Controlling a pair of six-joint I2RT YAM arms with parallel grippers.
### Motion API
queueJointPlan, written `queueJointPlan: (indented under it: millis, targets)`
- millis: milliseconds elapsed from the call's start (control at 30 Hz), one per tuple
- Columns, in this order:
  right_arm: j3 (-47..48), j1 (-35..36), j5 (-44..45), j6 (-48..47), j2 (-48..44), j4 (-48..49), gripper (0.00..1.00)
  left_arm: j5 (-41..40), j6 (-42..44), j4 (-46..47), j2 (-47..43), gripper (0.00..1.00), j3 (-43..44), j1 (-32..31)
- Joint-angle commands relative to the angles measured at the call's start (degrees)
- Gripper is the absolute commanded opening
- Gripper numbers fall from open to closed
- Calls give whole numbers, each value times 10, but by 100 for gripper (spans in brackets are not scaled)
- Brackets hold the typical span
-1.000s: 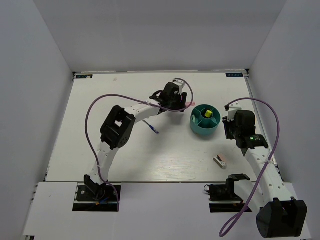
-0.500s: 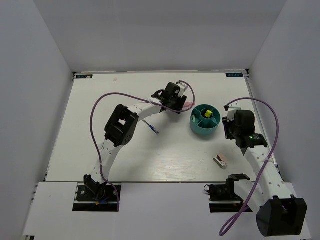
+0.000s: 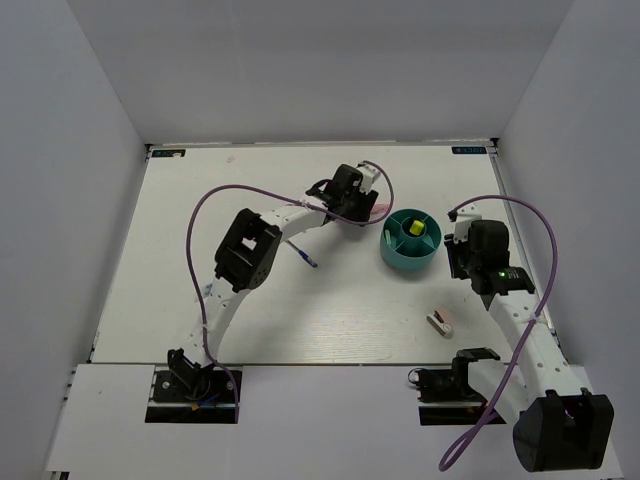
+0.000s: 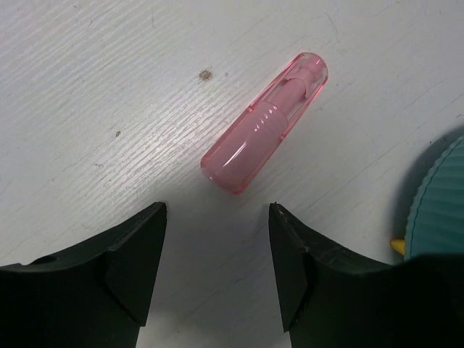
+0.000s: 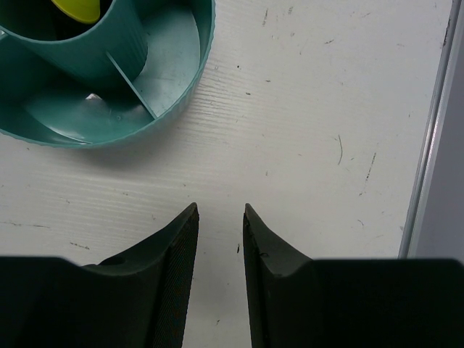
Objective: Sort the stationery into containers
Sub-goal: Pick up the stationery from the center of the board.
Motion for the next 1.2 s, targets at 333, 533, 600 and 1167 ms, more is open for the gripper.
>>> queueJointPlan:
  millis: [333,533,600,1167]
  targets:
    - [-3,-3,9,-5,9,19,35,21,-1,13,32,71,56,8]
    - [-2,-1,11,-6,9,19,35,24,4,8,45,71,70,7]
    - [-3,-2,10,-6,9,19,35,25,6,7,49,71,73,7]
    - [-3,-1,13,-7,13,22,35,71,6,11,69,68,81,7]
